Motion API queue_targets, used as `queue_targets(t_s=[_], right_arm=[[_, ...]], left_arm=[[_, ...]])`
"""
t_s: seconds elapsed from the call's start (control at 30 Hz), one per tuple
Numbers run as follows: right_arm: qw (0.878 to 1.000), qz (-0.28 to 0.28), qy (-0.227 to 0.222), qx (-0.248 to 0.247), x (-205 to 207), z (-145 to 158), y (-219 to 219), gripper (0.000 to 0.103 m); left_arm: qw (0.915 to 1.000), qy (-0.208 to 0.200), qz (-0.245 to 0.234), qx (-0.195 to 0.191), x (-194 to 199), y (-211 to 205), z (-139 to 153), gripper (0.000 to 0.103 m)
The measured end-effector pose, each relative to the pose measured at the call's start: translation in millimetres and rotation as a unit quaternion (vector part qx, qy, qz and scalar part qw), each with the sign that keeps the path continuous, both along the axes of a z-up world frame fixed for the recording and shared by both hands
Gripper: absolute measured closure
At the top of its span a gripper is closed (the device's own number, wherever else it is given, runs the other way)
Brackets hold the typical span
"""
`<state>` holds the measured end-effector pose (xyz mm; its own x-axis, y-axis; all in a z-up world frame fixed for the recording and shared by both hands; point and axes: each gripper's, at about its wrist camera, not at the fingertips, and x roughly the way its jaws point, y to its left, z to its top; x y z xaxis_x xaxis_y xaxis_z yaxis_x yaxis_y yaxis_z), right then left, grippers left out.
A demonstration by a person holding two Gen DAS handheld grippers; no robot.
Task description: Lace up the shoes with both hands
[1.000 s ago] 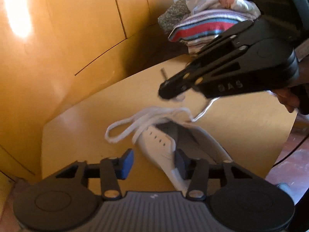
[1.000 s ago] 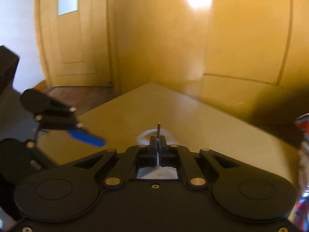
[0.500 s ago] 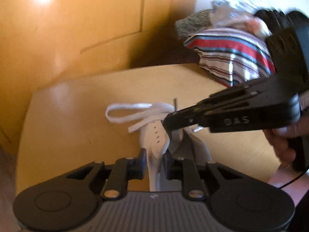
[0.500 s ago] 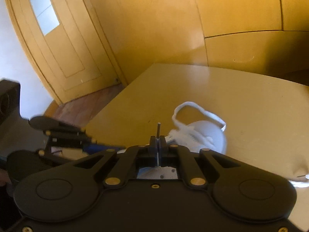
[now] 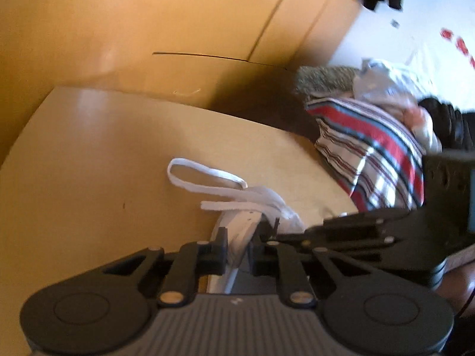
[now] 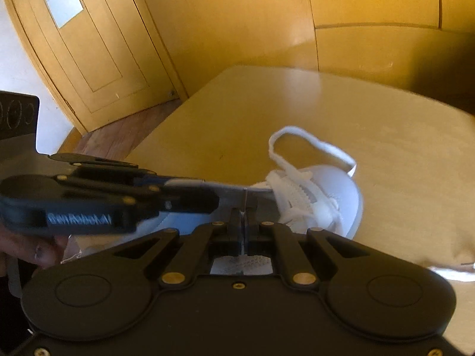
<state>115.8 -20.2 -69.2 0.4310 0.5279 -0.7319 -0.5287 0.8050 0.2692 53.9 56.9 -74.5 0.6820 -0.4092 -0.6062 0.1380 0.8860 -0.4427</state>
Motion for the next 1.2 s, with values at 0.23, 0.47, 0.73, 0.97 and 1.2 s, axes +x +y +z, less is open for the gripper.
queue_targets(t_s=[0.23, 0.47, 0.73, 0.97, 1.2], right_arm=[[0.999, -0.016, 0.040, 0.018, 14.0, -6.1, -2.5, 0.101], [0.995, -0.028, 0.080, 0.045, 21.6, -12.8, -5.5, 0.101], [0.989, -0.037, 0.119, 0.081, 30.4, -22.0, -18.5, 0.101], [0.984, -0.045, 0.136, 0.104, 33.7, -25.0, -22.2, 0.102], [0.979, -0.066, 0.148, 0.128, 32.9, -26.3, -28.8, 0.102]], left_arm=[[0.9999, -0.002, -0.015, 0.005, -3.5, -3.0, -0.2, 0.089], [0.9998, -0.005, -0.018, 0.010, -2.9, -3.4, -1.1, 0.089], [0.9997, -0.006, -0.023, 0.007, -1.3, -3.1, -2.1, 0.089], [0.9995, -0.009, -0.027, 0.013, -1.4, -4.4, -1.7, 0.089], [0.9995, -0.009, -0.028, 0.013, -0.8, -4.6, -1.5, 0.089]])
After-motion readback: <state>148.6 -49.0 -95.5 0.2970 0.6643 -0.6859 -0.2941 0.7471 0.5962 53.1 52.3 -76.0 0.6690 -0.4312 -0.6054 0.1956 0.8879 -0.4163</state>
